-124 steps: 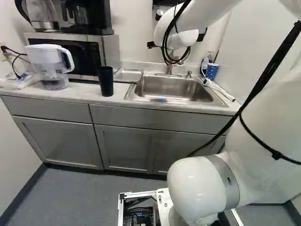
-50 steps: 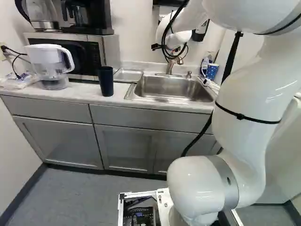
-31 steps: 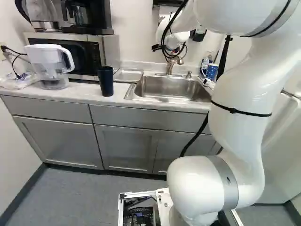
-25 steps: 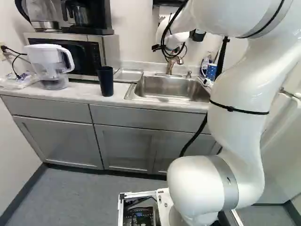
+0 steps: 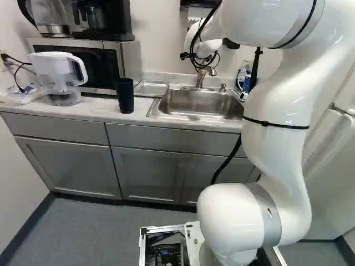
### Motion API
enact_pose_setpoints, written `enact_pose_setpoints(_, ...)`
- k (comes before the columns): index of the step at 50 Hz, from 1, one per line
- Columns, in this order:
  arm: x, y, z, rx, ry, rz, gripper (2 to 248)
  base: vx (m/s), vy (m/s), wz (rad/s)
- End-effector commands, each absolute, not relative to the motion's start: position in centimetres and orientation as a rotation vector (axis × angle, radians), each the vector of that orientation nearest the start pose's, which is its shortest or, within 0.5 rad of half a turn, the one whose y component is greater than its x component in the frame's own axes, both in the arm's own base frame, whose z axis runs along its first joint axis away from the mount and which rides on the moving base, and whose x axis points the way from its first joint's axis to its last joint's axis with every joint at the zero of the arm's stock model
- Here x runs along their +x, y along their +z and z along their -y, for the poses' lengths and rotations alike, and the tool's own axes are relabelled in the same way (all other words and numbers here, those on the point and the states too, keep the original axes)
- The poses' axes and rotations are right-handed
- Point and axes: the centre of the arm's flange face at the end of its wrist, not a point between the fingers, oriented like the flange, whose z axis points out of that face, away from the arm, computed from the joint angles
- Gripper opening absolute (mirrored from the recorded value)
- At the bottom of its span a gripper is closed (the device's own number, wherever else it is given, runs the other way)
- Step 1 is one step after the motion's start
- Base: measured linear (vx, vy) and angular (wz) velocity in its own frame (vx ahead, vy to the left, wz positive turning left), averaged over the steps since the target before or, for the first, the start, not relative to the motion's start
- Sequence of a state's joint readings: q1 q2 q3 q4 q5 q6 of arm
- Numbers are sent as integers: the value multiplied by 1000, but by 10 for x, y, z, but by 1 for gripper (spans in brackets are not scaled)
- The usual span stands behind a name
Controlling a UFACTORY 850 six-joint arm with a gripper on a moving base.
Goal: Rinse the cup and place it in the tray
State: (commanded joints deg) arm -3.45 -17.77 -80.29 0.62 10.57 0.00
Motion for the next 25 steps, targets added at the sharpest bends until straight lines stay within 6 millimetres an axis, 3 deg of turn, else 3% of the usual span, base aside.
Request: enact_pose_setpoints(25,659,658,46,-2385,-2075,-163,247,0,0,0)
